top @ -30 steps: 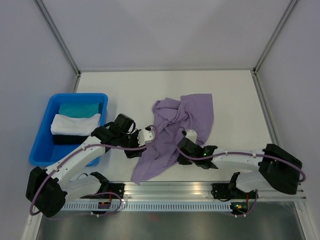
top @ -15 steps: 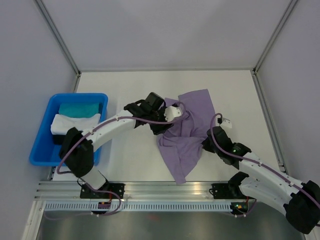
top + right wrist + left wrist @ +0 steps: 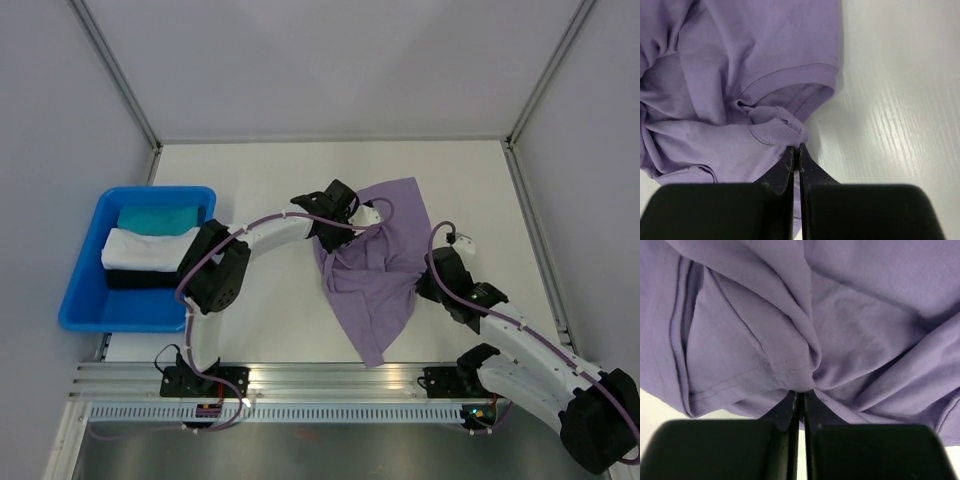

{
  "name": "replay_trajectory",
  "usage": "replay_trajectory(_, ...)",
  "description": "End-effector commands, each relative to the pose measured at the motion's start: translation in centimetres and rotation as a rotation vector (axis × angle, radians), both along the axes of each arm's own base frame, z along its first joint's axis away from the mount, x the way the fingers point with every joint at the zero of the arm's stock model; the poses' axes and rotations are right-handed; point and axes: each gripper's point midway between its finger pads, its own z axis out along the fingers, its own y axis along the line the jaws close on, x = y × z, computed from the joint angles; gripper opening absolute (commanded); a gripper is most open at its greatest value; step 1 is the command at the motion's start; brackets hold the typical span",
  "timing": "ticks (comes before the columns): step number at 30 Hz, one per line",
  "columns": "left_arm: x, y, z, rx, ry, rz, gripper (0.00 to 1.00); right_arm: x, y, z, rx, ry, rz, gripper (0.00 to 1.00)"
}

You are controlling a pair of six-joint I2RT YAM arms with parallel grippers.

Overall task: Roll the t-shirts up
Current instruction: Flatten the tshirt

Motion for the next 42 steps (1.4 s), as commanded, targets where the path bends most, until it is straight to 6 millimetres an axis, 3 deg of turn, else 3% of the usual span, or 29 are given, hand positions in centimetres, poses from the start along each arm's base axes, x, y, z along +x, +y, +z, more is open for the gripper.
replay_trajectory(1, 1.0, -0.5, 3.3, -0.056, -0.063, 0.017, 0.03, 1.6, -0.3, 1.7, 0.007, -0.042, 0.002, 0.00)
replay_trajectory(4, 2.1, 1.2, 7.0, -0.114, -0.109, 0.105, 0.02, 3.9, -0.7, 4.6, 0.026, -0.105, 0.006, 0.01)
replay_trajectory(5, 2.5, 1.9, 9.5, -0.153, -0.145, 0.128, 0.02, 5.4, -0.4, 7.2, 0.037, -0.157, 0.007, 0.00)
replay_trajectory(7, 3.8, 4.6, 12.6, -0.199, -0.189, 0.193, 0.02, 7.2, -0.9, 10.6, 0.005, -0.227, 0.018, 0.00)
replay_trajectory(8, 3.9, 6.4, 15.8, -0.255, -0.233, 0.217, 0.02, 8.4, -0.8, 14.2, 0.003, -0.295, 0.022, 0.00)
replay_trajectory(10, 3.1, 8.2, 18.0, -0.286, -0.244, 0.225, 0.02, 9.2, -0.5, 18.0, -0.019, -0.367, 0.063, 0.00)
replay_trajectory(11, 2.2, 8.7, 18.9, -0.314, -0.241, 0.207, 0.02, 9.7, -0.1, 21.8, -0.003, -0.439, 0.084, 0.00)
replay_trajectory(12, 1.2, 10.1, 21.0, -0.333, -0.279, 0.202, 0.02, 9.7, 0.5, 23.6, 0.000, -0.473, 0.132, 0.00)
replay_trajectory(13, 0.4, 10.7, 22.0, -0.340, -0.302, 0.194, 0.02, 9.7, 0.7, 25.2, 0.003, -0.500, 0.149, 0.01)
replay_trajectory(14, -0.6, 11.2, 21.8, -0.333, -0.303, 0.185, 0.02, 9.5, 1.0, 28.1, 0.017, -0.548, 0.167, 0.00)
replay_trajectory(15, -1.4, 11.6, 22.6, -0.344, -0.320, 0.179, 0.02, 9.3, 1.3, 29.5, 0.027, -0.570, 0.191, 0.01)
replay_trajectory(16, -3.0, 12.2, 24.9, -0.385, -0.370, 0.166, 0.02, 8.9, 2.1, 30.6, 0.040, -0.586, 0.247, 0.00)
replay_trajectory(17, -3.9, 12.6, 25.1, -0.396, -0.375, 0.161, 0.02, 8.7, 2.6, 31.4, 0.047, -0.591, 0.281, 0.00)
replay_trajectory(18, -5.5, 13.3, 27.3, -0.440, -0.428, 0.156, 0.02, 8.2, 2.8, 33.7, 0.061, -0.636, 0.302, 0.00)
replay_trajectory(22, -7.3, 15.1, 30.1, -0.499, -0.491, 0.237, 0.02, 6.5, 3.8, 37.4, 0.104, -0.704, 0.382, 0.00)
replay_trajectory(24, -7.3, 16.3, 30.3, -0.481, -0.514, 0.295, 0.02, 5.7, 3.9, 39.1, 0.122, -0.738, 0.402, 0.00)
replay_trajectory(28, -6.6, 17.5, 28.5, -0.435, -0.501, 0.369, 0.02, 6.3, 3.5, 39.3, 0.098, -0.729, 0.375, 0.00)
replay_trajectory(31, -6.3, 16.9, 25.8, -0.404, -0.426, 0.364, 0.02, 8.6, 2.4, 37.2, 0.018, -0.661, 0.298, 0.00)
replay_trajectory(33, -7.4, 16.1, 23.6, -0.393, -0.350, 0.296, 0.02, 9.4, 2.3, 34.9, -0.006, -0.597, 0.289, 0.00)
replay_trajectory(35, -10.2, 14.4, 20.1, -0.394, -0.218, 0.140, 0.04, 9.8, 2.4, 32.2, -0.017, -0.538, 0.292, 0.00)
replay_trajectory(37, -14.1, 13.4, 16.3, -0.380, -0.058, -0.021, 0.20, 10.0, 2.7, 30.1, -0.012, -0.497, 0.296, 0.00)
replay_trajectory(38, -15.5, 13.0, 15.2, -0.368, -0.015, -0.079, 0.44, 10.3, 3.0, 27.8, -0.013, -0.457, 0.306, 0.00)
replay_trajectory(40, -17.3, 13.4, 12.2, -0.316, 0.059, -0.128, 0.64, 10.8, 3.7, 25.2, 0.002, -0.411, 0.324, 0.00)
replay_trajectory(41, -17.5, 13.6, 11.4, -0.297, 0.072, -0.126, 0.65, 11.0, 3.7, 22.6, -0.005, -0.358, 0.325, 0.00)
replay_trajectory(42, -17.3, 13.9, 10.5, -0.267, 0.089, -0.112, 0.66, 11.1, 3.8, 21.5, -0.007, -0.336, 0.326, 0.00)
